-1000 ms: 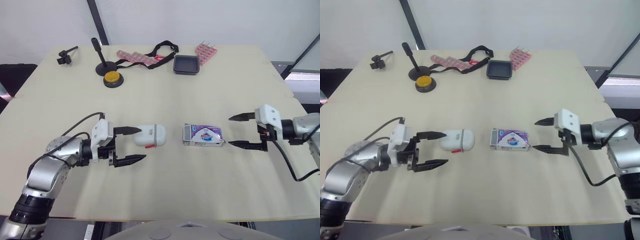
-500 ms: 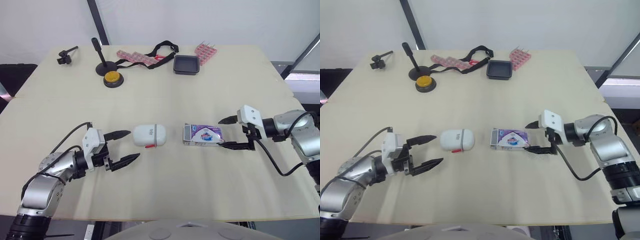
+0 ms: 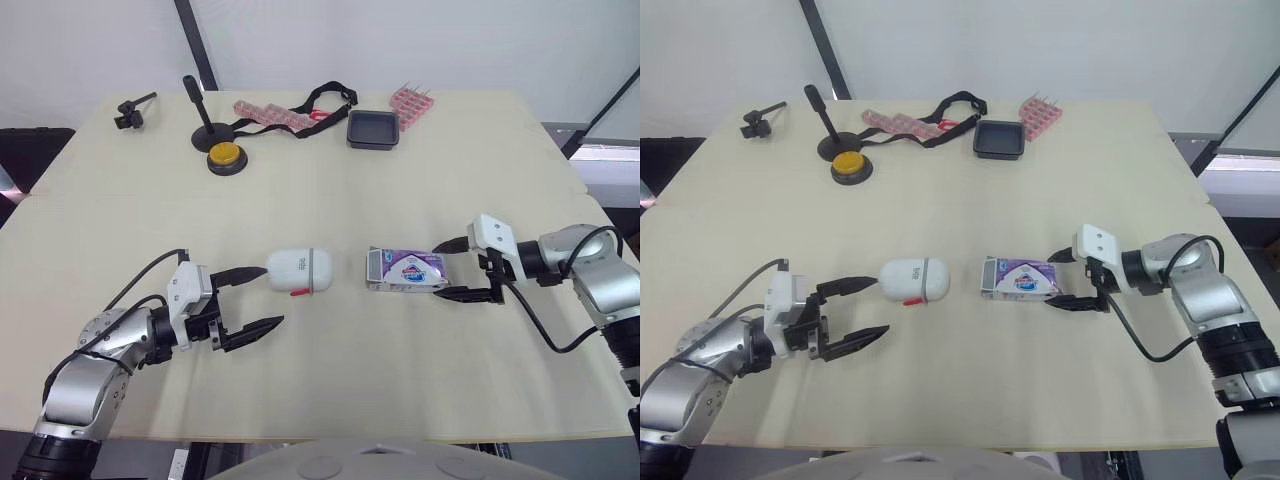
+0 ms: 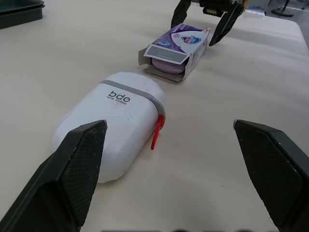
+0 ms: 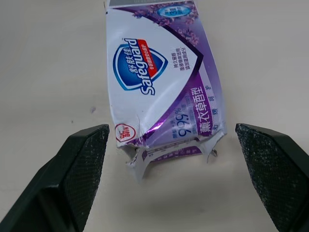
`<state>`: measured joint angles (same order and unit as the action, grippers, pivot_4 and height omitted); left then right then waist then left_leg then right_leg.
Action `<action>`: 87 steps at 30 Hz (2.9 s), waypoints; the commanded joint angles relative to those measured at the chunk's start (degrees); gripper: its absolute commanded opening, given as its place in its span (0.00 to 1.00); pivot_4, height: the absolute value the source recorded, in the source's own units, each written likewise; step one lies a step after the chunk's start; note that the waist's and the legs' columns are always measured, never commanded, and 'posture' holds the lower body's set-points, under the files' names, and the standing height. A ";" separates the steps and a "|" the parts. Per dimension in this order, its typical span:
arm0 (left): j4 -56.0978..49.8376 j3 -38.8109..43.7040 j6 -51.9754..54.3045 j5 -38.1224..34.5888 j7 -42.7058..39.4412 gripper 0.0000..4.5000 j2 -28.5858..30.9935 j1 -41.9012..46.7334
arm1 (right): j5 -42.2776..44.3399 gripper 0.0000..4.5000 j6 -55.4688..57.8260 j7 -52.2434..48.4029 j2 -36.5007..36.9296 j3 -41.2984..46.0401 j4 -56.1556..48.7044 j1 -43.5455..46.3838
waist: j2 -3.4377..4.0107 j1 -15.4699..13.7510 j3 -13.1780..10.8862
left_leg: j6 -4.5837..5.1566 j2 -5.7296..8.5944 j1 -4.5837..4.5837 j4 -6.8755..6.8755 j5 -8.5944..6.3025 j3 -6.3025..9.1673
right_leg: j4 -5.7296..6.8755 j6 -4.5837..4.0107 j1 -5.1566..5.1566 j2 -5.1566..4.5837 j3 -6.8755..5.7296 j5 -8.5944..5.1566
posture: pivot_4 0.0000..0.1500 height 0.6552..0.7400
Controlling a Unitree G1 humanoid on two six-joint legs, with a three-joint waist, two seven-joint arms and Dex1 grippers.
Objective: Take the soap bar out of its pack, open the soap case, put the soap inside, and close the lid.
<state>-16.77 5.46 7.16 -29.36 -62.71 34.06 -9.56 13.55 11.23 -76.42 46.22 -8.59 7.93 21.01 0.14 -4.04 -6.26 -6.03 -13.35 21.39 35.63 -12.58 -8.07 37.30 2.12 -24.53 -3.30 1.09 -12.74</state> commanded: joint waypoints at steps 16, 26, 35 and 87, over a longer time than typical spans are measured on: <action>-2.44 -0.70 -0.96 -0.39 0.21 1.00 -0.12 -0.37 | -1.69 0.60 -3.28 0.82 -1.56 0.25 0.20 1.39 | 0.00 0.04 0.00 | 0.00 0.00 0.00 0.00 0.00 -0.03 | 0.02 0.00 -0.01 0.00 0.01 0.00 | 1.00 0.87; -2.89 -1.09 -0.51 -0.49 1.16 1.00 -0.17 -0.50 | -1.88 0.36 -2.79 1.53 -1.59 0.57 -0.22 0.81 | -0.01 0.07 0.01 | 0.00 -0.01 -0.01 0.00 0.00 -0.05 | 0.03 0.00 -0.01 0.00 0.02 0.00 | 1.00 0.87; -2.88 -1.48 -0.22 -0.44 1.53 1.00 -0.08 -0.21 | -1.60 0.36 -2.23 2.39 -1.28 0.98 -1.54 0.38 | -0.01 0.13 0.01 | 0.00 -0.01 -0.01 0.01 0.00 -0.06 | 0.05 0.00 -0.01 0.00 0.02 0.00 | 1.00 0.87; -3.81 -2.97 0.85 0.29 2.71 1.00 0.11 -0.49 | -1.51 0.01 -2.69 4.98 1.90 2.68 -7.15 -5.72 | -0.02 0.19 0.03 | 0.00 -0.01 -0.02 0.01 0.00 -0.10 | 0.04 0.00 -0.01 -0.01 0.05 0.00 | 1.00 0.87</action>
<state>-18.90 2.02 8.24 -28.92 -60.10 33.73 -10.20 11.70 8.72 -71.55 47.55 -7.10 1.59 15.62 0.12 -3.86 -6.23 -6.04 -13.36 21.36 35.64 -12.58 -8.16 37.35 2.12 -24.54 -3.31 1.13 -12.74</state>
